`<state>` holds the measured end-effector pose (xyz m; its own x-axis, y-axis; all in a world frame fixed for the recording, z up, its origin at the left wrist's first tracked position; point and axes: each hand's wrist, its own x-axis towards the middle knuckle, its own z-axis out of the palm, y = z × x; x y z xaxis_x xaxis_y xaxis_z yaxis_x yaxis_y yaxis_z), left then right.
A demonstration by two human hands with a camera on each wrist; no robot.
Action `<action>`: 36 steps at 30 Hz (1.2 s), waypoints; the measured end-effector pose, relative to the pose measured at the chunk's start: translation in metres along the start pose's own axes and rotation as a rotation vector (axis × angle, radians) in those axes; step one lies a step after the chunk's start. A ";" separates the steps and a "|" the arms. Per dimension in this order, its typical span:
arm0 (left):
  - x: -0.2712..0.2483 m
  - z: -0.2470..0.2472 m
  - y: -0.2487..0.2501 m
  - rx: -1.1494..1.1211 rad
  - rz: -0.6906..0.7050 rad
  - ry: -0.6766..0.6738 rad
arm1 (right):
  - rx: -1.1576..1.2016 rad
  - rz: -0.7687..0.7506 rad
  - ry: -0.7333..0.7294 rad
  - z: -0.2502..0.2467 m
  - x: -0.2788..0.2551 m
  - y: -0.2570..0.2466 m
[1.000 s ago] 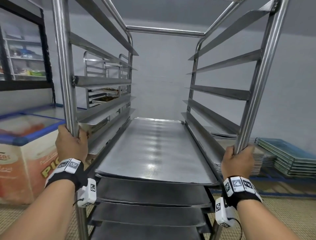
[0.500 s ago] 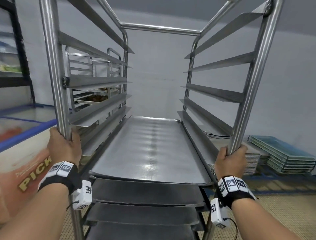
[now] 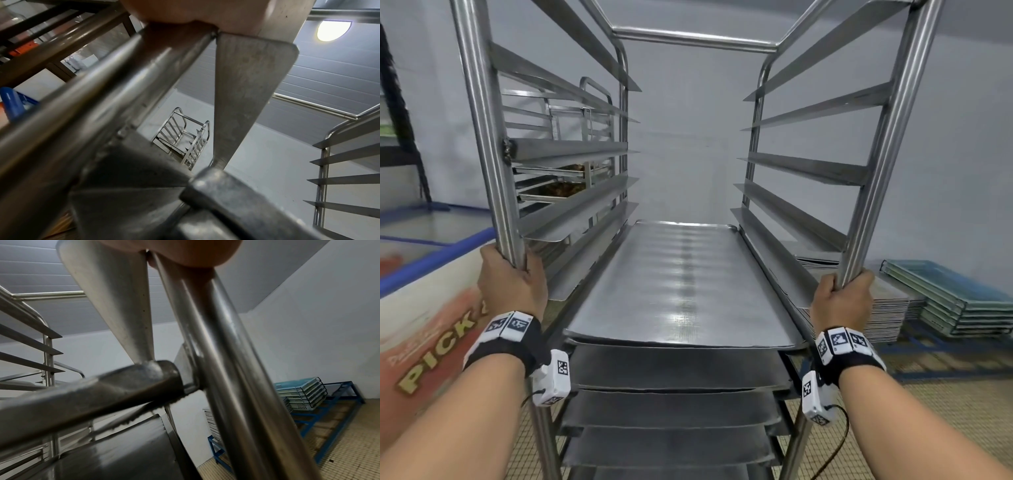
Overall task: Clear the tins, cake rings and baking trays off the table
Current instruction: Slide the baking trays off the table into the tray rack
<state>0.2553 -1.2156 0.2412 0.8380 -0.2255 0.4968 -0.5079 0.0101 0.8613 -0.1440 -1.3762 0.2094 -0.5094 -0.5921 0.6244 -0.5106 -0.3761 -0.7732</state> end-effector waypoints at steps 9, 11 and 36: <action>0.039 0.082 -0.016 -0.034 -0.018 0.008 | 0.024 -0.006 0.002 0.080 0.040 0.021; 0.051 0.103 -0.022 -0.032 -0.018 0.008 | 0.020 -0.011 0.008 0.100 0.050 0.028; 0.167 0.347 -0.070 0.168 0.005 0.083 | -0.043 0.024 -0.062 0.359 0.177 0.094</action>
<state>0.3613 -1.5919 0.2271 0.8456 -0.1451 0.5137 -0.5321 -0.1532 0.8327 -0.0338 -1.7720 0.2075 -0.4785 -0.6441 0.5968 -0.5288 -0.3313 -0.7814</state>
